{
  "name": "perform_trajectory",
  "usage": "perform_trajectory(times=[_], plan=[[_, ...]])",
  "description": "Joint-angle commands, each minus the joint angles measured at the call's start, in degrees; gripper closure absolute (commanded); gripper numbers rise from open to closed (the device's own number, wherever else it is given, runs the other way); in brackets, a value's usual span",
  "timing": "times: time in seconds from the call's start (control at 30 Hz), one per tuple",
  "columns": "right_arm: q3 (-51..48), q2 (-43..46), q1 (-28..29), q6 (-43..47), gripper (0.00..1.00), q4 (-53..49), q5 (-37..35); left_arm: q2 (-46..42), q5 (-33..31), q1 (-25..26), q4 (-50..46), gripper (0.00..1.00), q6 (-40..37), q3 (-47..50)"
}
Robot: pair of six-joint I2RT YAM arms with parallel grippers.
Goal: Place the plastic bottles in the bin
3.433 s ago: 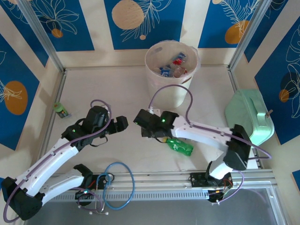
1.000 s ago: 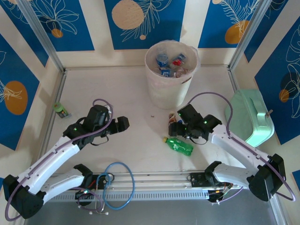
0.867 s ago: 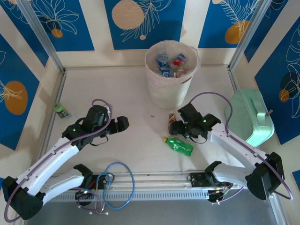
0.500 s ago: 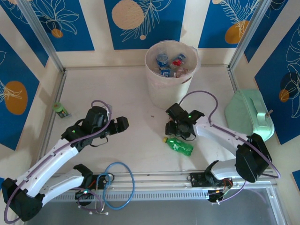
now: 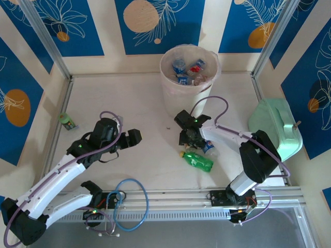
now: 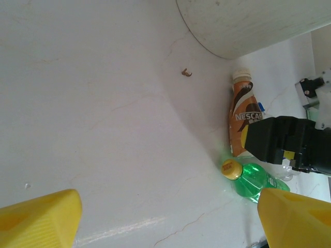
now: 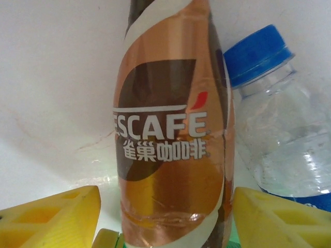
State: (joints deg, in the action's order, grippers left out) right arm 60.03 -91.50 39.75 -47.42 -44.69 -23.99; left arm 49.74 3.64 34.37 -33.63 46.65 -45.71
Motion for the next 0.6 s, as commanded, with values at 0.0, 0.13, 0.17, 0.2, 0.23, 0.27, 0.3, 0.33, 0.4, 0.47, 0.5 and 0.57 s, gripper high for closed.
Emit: perform_trajectory(times=[0.0,0.13,0.17,0.2,0.23,0.27,0.3,0.33,0.4,0.47,0.5,0.57], plan=[[2.4,-2.3,0.4,-0.5,0.29,-2.3,0.7,-0.8,0.8,-0.6,-0.4,0.12,-0.2,0.5],[3.7,-4.6,0.0,-0.1,0.29,-2.9,2.0,-0.7,0.7,-0.6,-0.4,0.12,-0.2,0.5],[3.9,-5.2,-0.1,-0.1,0.3,-3.0,2.1,-0.7,0.7,-0.6,-0.4,0.12,-0.3,0.5],[4.1,-5.5,-0.1,-0.1,0.3,-3.3,2.1,-0.7,0.7,-0.6,-0.4,0.12,-0.3,0.5],[4.3,-6.0,-0.2,-0.1,0.33,-3.3,2.2,-0.7,0.7,-0.6,-0.4,0.12,-0.3,0.5],[4.4,-6.3,-0.2,-0.2,0.35,-3.4,2.2,-0.8,0.7,-0.6,-0.5,0.12,-0.4,0.5],[4.6,-6.4,-0.2,-0.2,0.39,-3.6,2.2,-0.8,0.7,-0.6,-0.5,0.12,-0.3,0.5],[4.7,-6.5,-0.1,-0.2,0.41,-3.7,2.0,-0.9,0.6,-0.6,-0.6,0.12,-0.4,0.5],[4.8,-6.2,0.1,-0.4,0.45,-4.0,1.6,-1.0,0.4,-0.6,-0.8,0.12,-0.5,0.5],[4.8,-5.7,0.4,-0.5,0.47,-4.3,1.1,-1.1,0.3,-0.6,-0.9,0.12,-0.6,0.5],[4.8,-5.4,0.7,-0.5,0.48,-4.5,1.0,-1.1,0.2,-0.6,-0.9,0.12,-0.7,0.5],[4.9,-4.8,1.4,-0.8,0.49,-5.1,0.7,-1.1,0.2,-0.6,-1.0,0.12,-0.7,0.5]])
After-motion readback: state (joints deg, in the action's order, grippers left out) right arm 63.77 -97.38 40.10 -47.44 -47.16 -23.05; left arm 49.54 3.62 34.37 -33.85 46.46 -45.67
